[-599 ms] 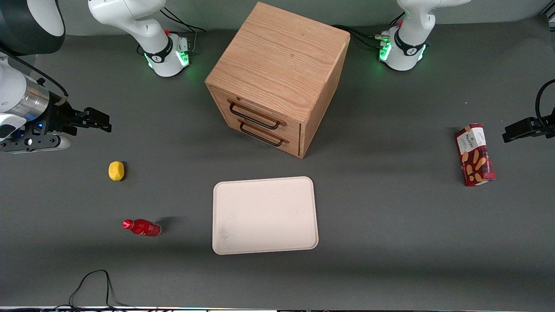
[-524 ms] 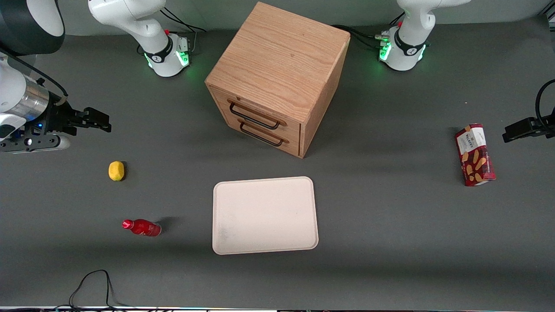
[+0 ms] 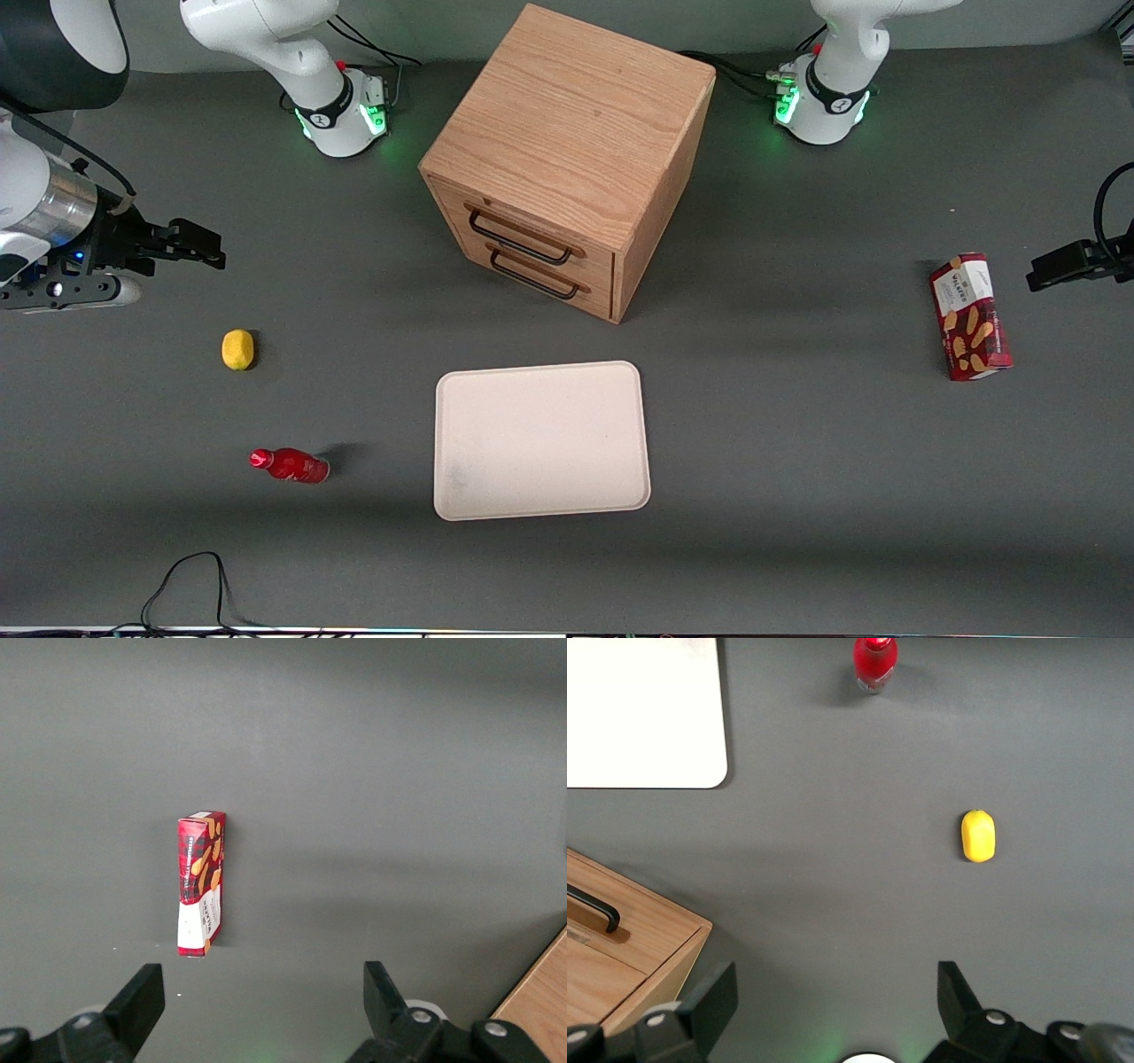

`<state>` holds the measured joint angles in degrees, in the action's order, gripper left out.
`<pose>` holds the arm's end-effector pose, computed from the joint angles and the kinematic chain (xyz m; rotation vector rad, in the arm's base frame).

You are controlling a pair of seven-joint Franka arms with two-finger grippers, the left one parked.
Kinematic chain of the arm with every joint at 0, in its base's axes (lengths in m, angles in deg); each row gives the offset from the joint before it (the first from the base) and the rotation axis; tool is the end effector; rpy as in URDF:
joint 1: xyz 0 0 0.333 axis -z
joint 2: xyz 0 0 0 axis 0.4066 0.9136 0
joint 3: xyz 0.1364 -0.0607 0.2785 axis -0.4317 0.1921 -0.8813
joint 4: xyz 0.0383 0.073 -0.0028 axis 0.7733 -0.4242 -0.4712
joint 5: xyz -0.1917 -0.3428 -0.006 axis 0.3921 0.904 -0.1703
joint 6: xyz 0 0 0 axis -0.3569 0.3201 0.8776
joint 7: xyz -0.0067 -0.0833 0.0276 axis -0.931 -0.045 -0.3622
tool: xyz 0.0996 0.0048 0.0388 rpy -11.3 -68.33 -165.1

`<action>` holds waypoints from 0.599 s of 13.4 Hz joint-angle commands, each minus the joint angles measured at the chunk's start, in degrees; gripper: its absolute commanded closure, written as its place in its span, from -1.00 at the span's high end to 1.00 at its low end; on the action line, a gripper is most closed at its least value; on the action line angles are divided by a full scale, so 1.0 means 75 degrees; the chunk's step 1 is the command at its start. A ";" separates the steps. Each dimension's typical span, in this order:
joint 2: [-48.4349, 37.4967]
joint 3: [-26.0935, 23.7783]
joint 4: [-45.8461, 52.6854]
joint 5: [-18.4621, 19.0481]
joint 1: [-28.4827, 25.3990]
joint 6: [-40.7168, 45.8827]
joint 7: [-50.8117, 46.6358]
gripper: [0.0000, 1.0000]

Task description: Place coke bottle on tray

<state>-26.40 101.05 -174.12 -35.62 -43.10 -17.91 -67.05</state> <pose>0.5544 0.0419 0.5800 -3.1271 -0.0715 0.1910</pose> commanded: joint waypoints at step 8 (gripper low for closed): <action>0.1047 0.0018 0.1709 -0.0163 0.0216 0.0875 0.0171 1.00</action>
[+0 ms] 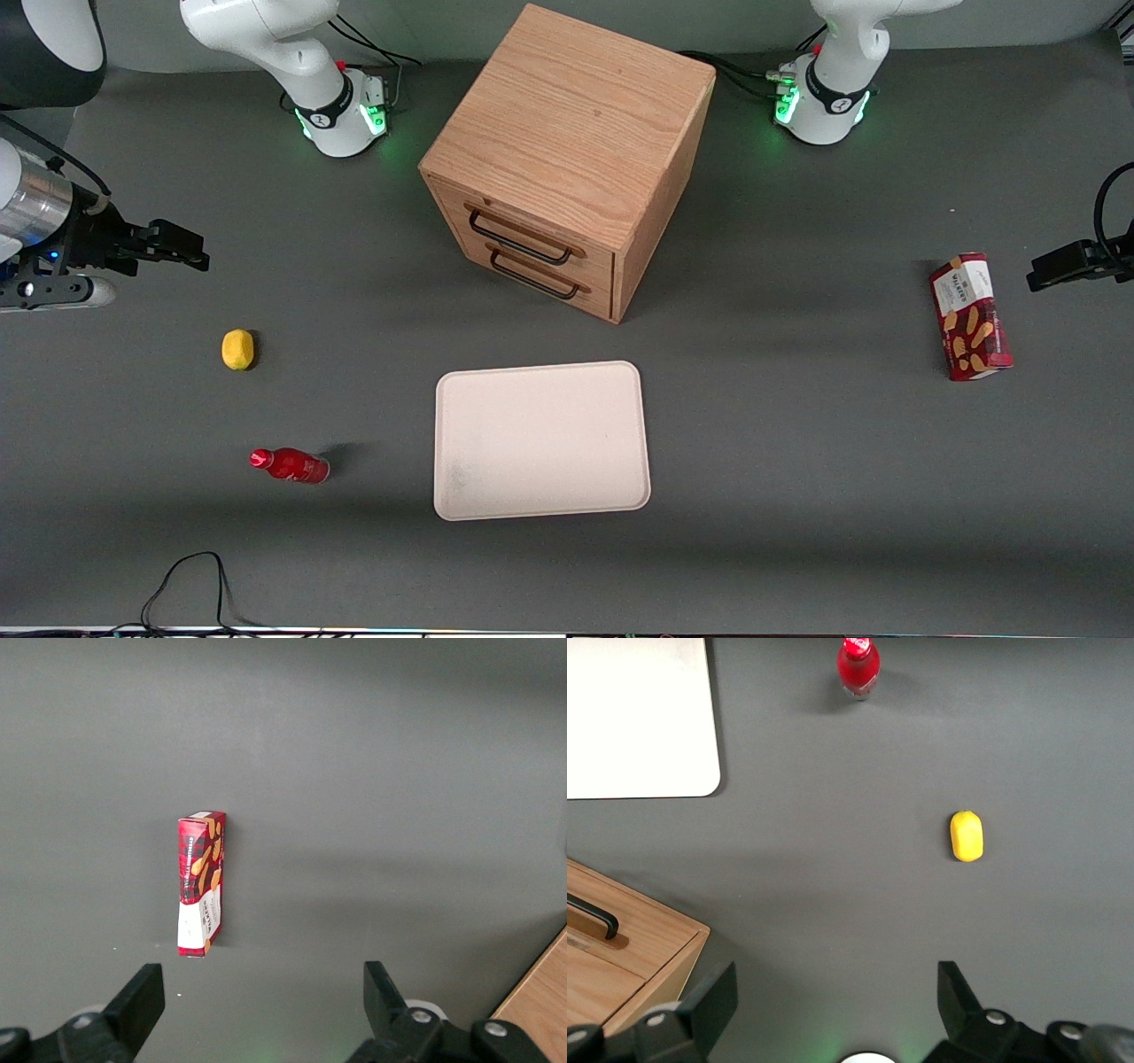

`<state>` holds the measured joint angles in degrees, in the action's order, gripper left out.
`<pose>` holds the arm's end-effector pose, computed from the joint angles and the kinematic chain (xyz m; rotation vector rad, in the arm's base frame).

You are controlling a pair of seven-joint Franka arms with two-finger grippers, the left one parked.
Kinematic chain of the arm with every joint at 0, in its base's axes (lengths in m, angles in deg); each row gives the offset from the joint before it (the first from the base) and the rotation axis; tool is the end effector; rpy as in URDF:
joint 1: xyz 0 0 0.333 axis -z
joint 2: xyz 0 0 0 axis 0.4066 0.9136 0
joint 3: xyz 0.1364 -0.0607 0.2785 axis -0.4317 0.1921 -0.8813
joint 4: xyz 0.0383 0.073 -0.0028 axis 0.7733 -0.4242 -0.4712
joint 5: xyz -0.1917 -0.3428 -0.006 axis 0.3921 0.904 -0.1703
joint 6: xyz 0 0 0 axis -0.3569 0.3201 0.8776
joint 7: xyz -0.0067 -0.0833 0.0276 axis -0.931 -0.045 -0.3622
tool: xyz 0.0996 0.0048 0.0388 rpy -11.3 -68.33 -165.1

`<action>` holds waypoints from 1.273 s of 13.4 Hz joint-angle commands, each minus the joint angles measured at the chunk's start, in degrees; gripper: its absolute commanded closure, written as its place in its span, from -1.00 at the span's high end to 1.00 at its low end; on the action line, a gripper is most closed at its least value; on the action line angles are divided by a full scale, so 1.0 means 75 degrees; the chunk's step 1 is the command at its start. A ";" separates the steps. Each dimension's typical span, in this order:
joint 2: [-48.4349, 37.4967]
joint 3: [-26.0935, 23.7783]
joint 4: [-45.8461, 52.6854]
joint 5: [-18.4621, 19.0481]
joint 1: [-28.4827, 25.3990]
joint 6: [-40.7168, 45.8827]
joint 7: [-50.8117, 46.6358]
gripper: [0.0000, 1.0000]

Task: Place coke bottle on tray
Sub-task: 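Move the open right gripper down over the red Coca-Cola bottle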

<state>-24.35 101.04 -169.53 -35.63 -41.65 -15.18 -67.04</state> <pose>0.5630 0.0312 0.5941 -3.1353 -0.0340 0.1941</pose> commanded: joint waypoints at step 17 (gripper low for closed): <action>0.5204 -0.0120 0.4264 -0.1251 0.1113 -0.0588 0.1447 1.00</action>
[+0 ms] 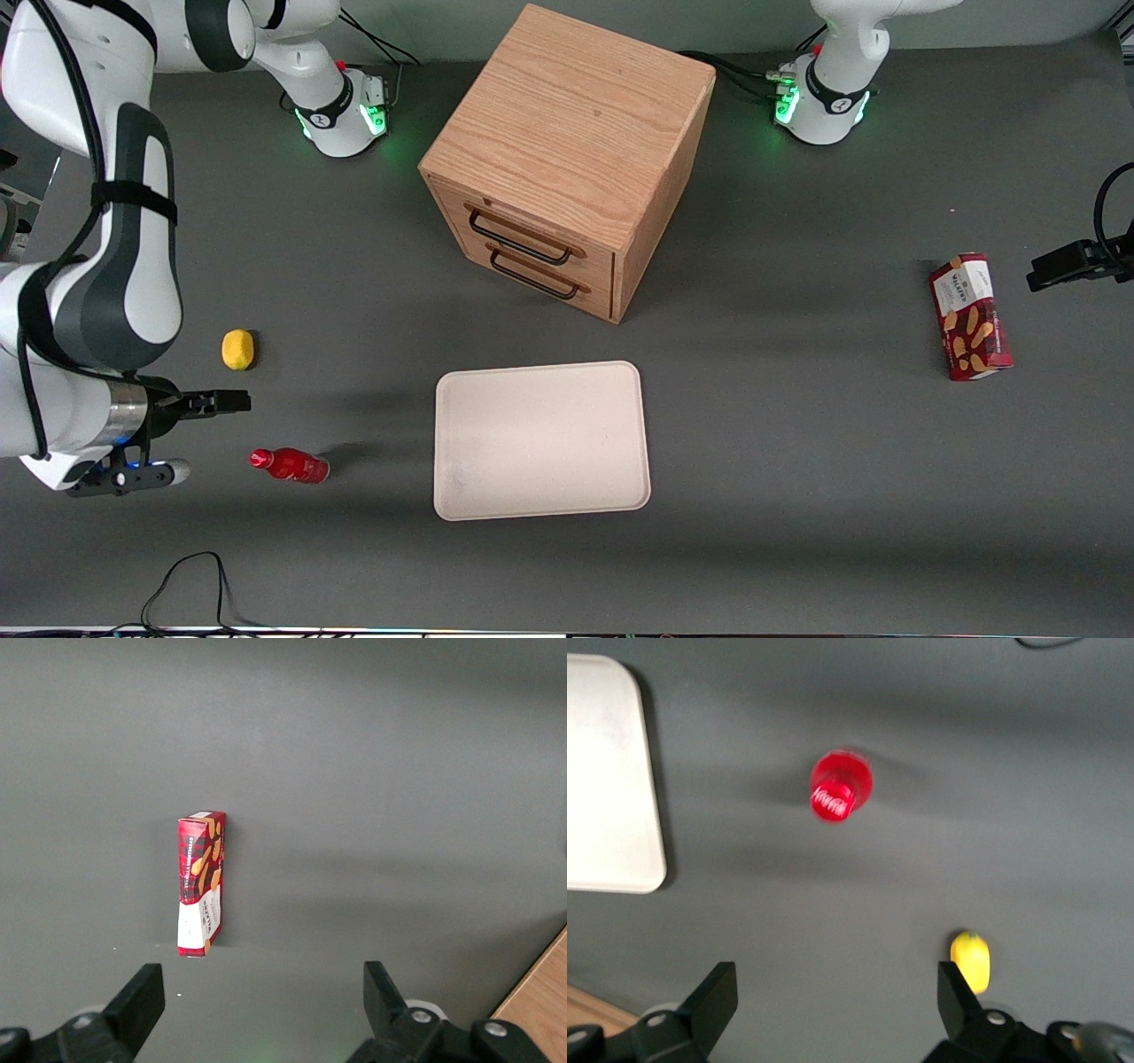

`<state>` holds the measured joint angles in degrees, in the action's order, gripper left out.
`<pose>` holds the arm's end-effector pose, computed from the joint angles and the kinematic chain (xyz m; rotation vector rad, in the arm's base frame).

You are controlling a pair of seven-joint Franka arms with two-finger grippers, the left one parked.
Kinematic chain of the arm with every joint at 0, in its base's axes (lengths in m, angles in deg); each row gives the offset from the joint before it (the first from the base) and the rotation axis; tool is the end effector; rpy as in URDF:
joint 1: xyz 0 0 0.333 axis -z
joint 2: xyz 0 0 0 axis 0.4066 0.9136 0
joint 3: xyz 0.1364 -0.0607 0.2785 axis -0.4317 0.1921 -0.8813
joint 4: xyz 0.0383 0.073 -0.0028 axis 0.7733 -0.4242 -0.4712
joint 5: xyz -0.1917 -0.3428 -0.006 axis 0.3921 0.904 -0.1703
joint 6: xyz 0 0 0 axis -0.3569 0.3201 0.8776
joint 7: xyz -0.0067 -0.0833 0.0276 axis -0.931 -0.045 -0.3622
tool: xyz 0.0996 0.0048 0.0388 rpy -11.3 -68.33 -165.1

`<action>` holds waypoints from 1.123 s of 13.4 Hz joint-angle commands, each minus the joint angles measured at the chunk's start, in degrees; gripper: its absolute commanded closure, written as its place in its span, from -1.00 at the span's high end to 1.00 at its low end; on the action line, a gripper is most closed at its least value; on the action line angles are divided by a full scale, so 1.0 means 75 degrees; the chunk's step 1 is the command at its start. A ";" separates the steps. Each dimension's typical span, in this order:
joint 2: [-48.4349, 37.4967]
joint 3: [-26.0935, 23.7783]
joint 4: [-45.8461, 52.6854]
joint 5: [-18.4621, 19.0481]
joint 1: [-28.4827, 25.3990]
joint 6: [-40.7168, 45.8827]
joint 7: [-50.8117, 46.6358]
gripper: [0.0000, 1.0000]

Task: Place coke bottle on tray
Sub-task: 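Move the open right gripper down over the red Coca-Cola bottle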

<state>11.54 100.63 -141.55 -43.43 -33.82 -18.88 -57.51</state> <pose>0.7226 0.0113 0.4236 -3.1160 -0.1411 0.2824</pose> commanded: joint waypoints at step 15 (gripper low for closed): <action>0.1604 -0.0569 0.1027 -0.0119 0.0349 -0.1362 0.0082 1.00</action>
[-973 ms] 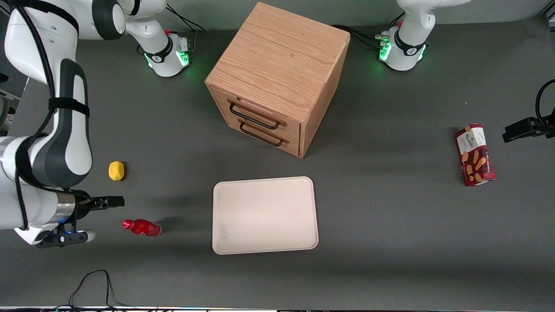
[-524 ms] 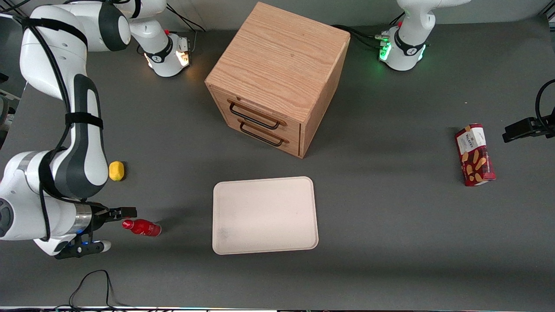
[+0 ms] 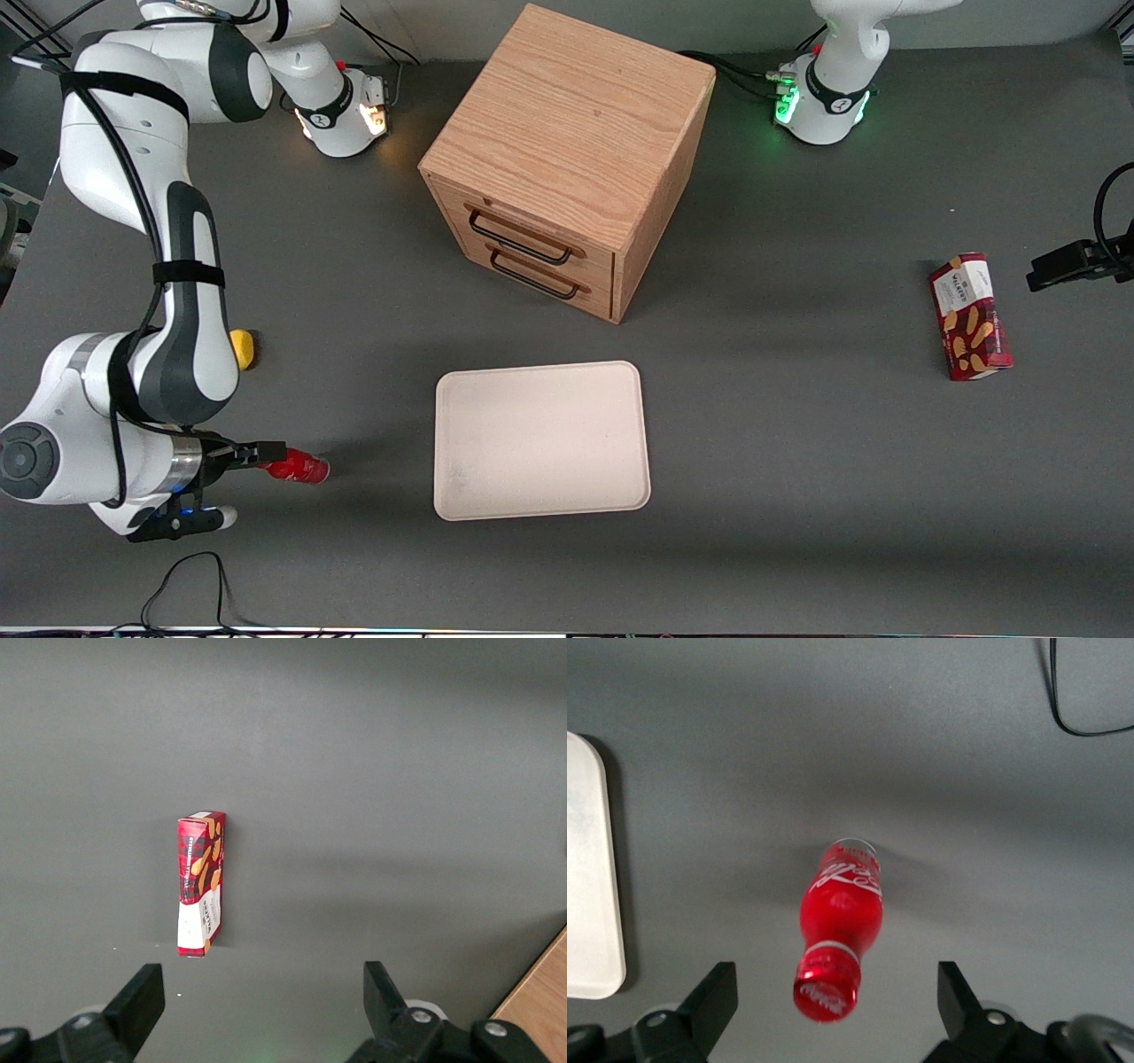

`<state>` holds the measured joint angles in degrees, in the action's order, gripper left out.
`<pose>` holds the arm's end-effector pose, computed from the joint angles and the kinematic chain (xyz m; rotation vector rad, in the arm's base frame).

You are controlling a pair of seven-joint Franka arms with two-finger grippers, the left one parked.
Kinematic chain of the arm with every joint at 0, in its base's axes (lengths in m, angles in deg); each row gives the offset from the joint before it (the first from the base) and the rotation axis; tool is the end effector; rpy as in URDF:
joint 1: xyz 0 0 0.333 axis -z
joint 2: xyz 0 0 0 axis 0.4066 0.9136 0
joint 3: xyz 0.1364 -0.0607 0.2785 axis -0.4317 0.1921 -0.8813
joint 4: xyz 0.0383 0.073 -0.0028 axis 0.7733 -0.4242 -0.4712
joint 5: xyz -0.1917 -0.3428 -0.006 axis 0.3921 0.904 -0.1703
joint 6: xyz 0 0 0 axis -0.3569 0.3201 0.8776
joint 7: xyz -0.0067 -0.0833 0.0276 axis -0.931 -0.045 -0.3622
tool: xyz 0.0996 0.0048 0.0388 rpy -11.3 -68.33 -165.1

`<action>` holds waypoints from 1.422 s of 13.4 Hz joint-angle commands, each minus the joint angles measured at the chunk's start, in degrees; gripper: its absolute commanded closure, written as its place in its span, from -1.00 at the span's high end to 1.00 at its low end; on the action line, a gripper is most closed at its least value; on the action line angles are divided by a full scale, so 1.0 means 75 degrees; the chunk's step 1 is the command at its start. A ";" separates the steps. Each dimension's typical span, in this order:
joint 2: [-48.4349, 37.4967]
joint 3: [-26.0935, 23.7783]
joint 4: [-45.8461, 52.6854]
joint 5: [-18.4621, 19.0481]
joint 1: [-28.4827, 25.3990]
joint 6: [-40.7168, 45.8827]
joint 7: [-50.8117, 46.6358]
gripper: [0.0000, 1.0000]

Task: Place coke bottle on tray
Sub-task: 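Close the right gripper on the bottle's neck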

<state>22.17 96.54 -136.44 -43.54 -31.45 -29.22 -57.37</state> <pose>0.7633 0.0227 0.3358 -3.1126 -0.1820 0.1599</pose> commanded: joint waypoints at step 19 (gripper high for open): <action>0.0152 -0.0012 0.0252 0.0154 -0.0060 0.0122 -0.0171 -1.00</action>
<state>22.64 96.51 -136.28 -43.13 -31.92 -29.19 -57.49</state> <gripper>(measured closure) 0.687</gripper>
